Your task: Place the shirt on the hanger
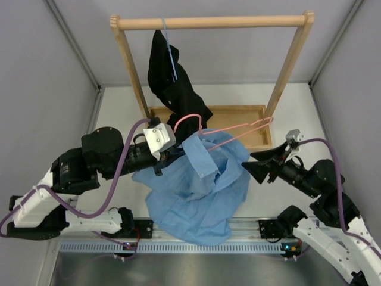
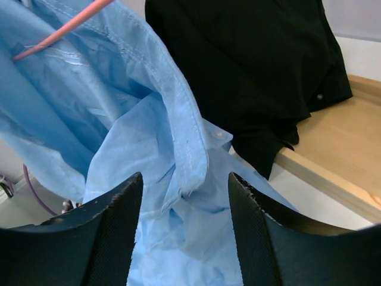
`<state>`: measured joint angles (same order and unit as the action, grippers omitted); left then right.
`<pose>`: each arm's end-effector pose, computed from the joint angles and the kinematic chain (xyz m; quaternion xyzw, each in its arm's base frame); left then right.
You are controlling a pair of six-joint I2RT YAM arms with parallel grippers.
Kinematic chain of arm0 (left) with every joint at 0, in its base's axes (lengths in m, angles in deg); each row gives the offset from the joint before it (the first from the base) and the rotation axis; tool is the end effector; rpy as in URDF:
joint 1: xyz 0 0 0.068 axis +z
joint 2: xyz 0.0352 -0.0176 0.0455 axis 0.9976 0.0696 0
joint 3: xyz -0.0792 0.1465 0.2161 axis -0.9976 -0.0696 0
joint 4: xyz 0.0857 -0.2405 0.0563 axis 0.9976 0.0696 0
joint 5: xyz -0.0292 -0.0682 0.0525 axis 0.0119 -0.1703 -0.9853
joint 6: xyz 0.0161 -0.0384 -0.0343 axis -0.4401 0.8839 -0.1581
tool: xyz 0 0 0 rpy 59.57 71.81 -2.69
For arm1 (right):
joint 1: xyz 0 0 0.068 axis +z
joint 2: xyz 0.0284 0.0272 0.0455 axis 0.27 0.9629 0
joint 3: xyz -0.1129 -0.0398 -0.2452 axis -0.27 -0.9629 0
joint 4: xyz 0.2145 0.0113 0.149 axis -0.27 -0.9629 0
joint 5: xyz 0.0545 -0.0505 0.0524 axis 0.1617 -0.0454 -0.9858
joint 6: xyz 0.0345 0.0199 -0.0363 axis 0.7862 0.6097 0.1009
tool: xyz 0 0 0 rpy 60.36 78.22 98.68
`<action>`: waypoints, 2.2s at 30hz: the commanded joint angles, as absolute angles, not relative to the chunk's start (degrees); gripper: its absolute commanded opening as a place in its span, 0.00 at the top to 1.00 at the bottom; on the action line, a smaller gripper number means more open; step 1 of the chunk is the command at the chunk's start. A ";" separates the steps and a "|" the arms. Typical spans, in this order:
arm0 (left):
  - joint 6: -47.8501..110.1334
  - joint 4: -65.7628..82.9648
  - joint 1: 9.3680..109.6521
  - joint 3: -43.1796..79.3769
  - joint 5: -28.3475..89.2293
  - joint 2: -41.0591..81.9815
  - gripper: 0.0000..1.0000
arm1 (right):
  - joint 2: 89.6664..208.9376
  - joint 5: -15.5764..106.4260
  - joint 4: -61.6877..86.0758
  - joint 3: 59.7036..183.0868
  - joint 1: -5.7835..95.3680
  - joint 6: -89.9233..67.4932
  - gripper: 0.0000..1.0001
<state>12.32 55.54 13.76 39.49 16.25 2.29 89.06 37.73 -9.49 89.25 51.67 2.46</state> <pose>0.0483 -0.1390 0.5127 0.4578 0.6034 -0.3172 0.5708 0.0628 0.0573 0.3579 -0.1881 0.6793 0.4156 0.5748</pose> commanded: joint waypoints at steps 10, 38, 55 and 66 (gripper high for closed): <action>12.97 47.88 13.76 38.04 18.58 2.18 1.00 | 91.17 38.90 12.17 82.07 52.32 2.71 0.86; 2.84 50.26 12.62 24.41 -0.02 1.12 1.00 | 99.69 71.81 -22.02 112.03 52.31 -9.77 1.00; 20.80 33.31 9.11 48.06 6.09 16.35 1.00 | 92.65 21.34 2.24 95.51 52.23 13.52 1.00; 17.54 32.85 12.52 47.36 5.48 15.81 1.00 | 92.83 28.97 -0.91 98.49 52.40 10.01 1.00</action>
<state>17.69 43.65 9.94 47.84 6.89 17.26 93.26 27.05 0.74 96.15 51.92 11.31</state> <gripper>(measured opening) 0.049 0.006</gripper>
